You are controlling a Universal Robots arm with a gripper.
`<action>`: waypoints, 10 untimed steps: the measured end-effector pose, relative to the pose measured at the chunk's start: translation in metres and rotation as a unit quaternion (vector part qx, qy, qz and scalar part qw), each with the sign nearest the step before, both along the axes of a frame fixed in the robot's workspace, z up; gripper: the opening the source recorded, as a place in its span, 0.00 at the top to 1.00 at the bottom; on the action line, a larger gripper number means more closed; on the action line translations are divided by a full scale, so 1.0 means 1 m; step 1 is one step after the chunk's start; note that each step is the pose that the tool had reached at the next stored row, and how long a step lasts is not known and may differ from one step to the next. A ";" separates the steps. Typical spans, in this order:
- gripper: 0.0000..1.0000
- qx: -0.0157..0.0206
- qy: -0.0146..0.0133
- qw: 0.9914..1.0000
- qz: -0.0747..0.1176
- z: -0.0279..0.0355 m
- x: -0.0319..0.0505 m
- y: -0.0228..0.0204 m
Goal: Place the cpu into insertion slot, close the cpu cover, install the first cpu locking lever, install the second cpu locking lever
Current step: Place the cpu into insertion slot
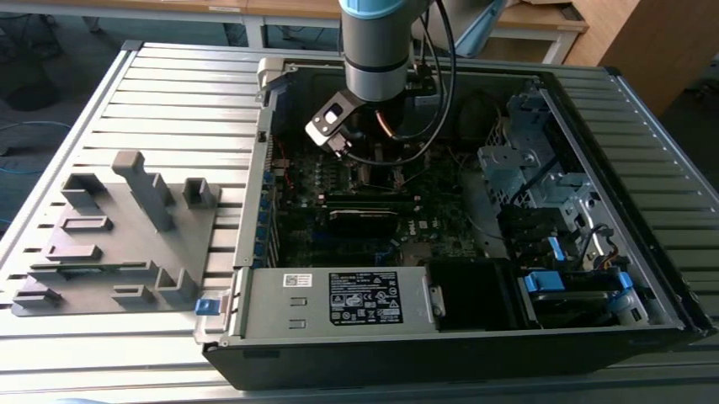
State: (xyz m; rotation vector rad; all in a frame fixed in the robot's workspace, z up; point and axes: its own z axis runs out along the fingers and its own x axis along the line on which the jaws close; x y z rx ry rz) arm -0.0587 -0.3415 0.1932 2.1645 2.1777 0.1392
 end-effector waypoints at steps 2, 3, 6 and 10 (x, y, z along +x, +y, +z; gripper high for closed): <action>0.46 0.000 0.000 1.000 0.000 -0.0004 0.0000 0.0000; 0.46 0.000 0.000 1.000 0.000 -0.0006 0.0000 0.0000; 0.46 0.000 0.000 1.000 0.000 -0.0008 0.0000 0.0000; 0.46 0.000 0.000 1.000 0.000 -0.0010 0.0000 0.0000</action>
